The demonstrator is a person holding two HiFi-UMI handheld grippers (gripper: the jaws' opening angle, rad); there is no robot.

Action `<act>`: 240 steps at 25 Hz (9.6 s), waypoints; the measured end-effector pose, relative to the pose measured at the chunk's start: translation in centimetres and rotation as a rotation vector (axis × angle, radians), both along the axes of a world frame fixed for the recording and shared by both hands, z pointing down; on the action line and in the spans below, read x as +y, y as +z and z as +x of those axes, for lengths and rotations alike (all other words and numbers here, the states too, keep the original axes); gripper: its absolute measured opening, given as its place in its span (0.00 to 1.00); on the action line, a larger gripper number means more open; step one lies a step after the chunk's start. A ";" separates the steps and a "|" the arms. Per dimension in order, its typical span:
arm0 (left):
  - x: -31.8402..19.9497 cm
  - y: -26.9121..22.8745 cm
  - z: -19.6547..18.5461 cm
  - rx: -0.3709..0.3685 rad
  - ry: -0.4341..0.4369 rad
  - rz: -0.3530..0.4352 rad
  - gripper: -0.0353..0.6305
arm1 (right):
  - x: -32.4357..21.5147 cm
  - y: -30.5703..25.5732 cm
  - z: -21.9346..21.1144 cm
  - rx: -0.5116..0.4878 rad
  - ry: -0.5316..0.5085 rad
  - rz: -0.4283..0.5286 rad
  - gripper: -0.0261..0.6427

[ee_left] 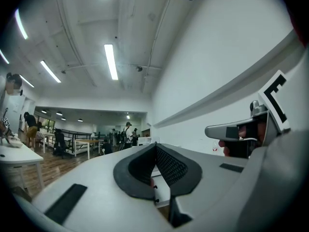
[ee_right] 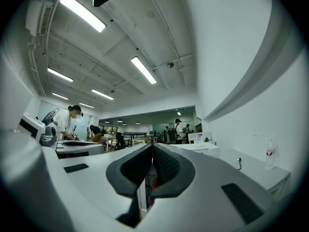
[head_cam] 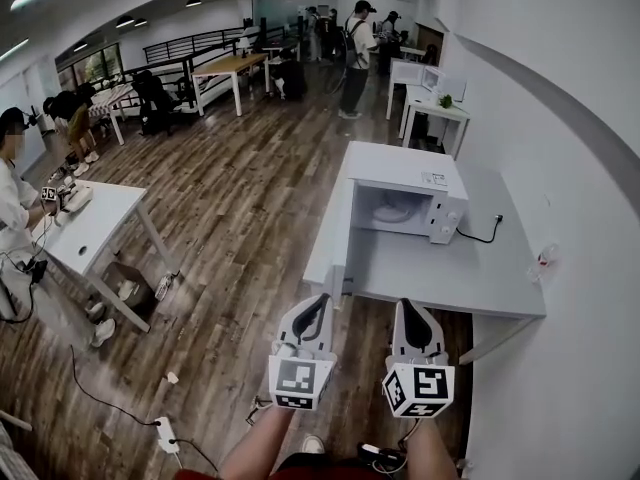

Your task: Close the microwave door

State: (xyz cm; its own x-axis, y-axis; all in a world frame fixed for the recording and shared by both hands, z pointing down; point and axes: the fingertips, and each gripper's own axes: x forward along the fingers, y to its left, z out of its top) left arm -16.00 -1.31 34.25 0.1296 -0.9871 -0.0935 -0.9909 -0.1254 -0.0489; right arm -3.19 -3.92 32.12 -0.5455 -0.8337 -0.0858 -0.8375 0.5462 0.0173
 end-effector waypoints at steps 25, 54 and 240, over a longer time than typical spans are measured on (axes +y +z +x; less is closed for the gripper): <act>-10.7 8.5 -4.9 -0.094 0.137 -0.086 0.10 | -11.3 7.2 -6.7 0.067 -0.073 -0.089 0.08; -15.8 17.1 -3.3 -0.298 0.675 -0.355 0.34 | -18.3 13.7 -7.7 0.094 -0.113 -0.227 0.08; -39.7 7.6 14.1 -0.094 0.188 -0.092 0.10 | -36.7 7.6 12.8 0.022 0.213 -0.096 0.08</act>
State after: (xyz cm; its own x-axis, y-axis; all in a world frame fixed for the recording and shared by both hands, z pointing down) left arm -1.87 -40.98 41.89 0.3158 -0.9487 0.0170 -0.9413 -0.3155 -0.1198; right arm 9.58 -40.60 39.68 -0.3571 -0.9340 0.0096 -0.9341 0.3571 -0.0067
